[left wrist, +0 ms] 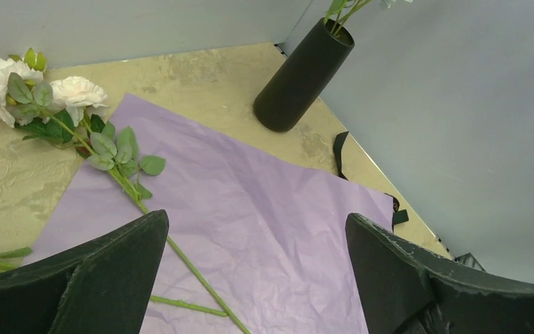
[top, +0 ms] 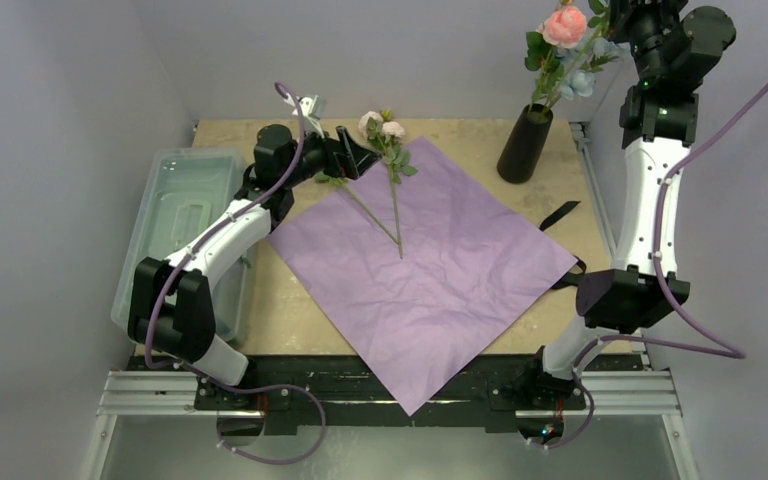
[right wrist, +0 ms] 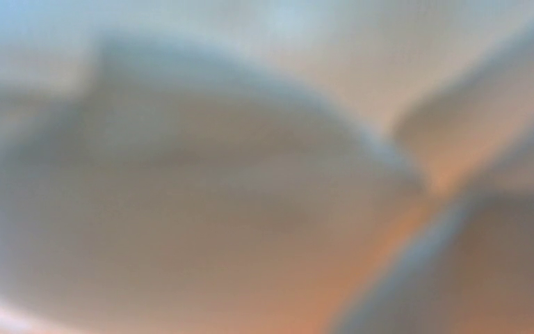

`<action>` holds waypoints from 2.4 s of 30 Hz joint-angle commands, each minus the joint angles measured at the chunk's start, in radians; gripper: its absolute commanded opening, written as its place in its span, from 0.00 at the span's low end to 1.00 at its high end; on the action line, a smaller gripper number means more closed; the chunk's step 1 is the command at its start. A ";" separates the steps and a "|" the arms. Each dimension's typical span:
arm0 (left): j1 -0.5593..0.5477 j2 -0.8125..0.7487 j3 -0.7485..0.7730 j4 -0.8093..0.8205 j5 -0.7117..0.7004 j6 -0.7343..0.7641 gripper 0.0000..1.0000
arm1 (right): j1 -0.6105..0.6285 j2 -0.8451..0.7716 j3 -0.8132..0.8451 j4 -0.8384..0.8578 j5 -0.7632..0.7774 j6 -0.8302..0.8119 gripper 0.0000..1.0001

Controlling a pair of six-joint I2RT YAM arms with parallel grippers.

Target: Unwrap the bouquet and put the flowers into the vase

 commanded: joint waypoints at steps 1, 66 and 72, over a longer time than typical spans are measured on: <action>-0.002 -0.016 0.035 -0.007 -0.017 0.043 1.00 | -0.004 -0.016 -0.053 0.050 0.024 -0.026 0.00; -0.183 0.477 0.483 -0.626 -0.918 0.012 0.69 | -0.002 -0.289 -0.494 -0.176 0.094 0.156 0.98; -0.182 0.547 0.512 -0.677 -1.016 -0.039 0.69 | -0.002 -0.321 -0.523 -0.209 0.039 0.166 0.98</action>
